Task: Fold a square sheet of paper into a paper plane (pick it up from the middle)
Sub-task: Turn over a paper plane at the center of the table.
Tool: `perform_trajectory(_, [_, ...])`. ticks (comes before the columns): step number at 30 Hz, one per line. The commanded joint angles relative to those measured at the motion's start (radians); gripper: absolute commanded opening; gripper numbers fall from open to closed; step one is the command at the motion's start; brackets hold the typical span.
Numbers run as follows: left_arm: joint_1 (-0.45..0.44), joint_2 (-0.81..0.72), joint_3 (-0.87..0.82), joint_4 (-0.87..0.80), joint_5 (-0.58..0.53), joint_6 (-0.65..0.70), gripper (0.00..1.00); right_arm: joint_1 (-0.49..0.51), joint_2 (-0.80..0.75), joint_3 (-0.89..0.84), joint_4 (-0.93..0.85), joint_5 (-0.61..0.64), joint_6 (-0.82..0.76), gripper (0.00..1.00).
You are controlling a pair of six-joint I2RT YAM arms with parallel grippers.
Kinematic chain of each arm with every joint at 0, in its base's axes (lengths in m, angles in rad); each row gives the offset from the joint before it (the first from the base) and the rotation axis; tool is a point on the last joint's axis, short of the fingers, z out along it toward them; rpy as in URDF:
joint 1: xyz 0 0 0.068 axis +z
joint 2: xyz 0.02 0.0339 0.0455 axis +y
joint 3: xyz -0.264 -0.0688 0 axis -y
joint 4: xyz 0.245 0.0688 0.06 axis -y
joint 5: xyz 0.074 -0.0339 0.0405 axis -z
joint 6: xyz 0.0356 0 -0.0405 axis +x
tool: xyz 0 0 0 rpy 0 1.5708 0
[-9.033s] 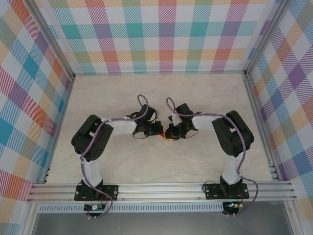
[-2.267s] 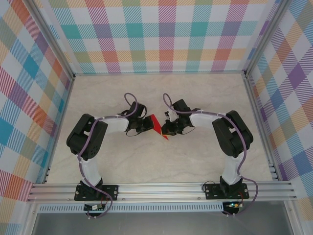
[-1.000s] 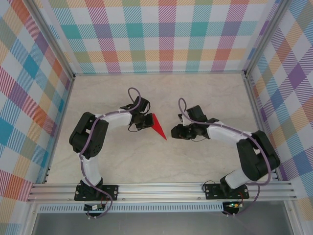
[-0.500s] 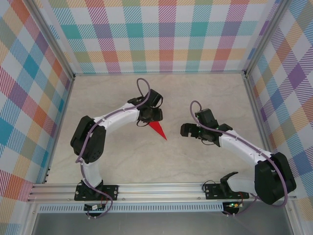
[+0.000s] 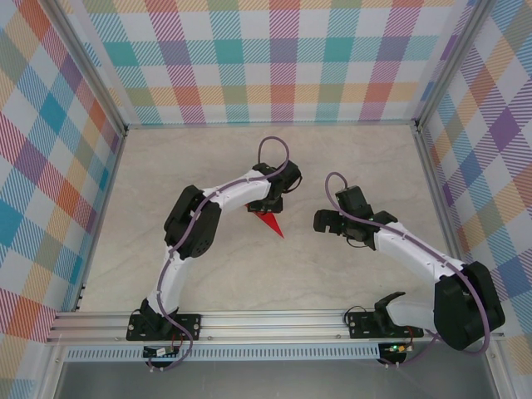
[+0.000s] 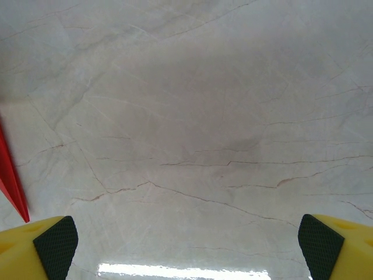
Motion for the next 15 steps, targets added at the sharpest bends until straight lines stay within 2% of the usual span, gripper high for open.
perform_trajectory(1, [-0.005,0.012,0.032,-0.066,-0.026,-0.017,0.53,-0.006,-0.015,-0.014,-0.026,0.021,0.008,1.0])
perform_trajectory(9, [-0.007,-0.024,0.009,-0.05,-0.016,-0.024,0.45,-0.007,0.008,-0.007,-0.027,0.021,0.016,1.0])
perform_trajectory(15, [-0.006,-0.084,-0.071,-0.004,0.001,-0.057,0.37,-0.007,0.02,-0.003,-0.03,0.021,0.017,1.0])
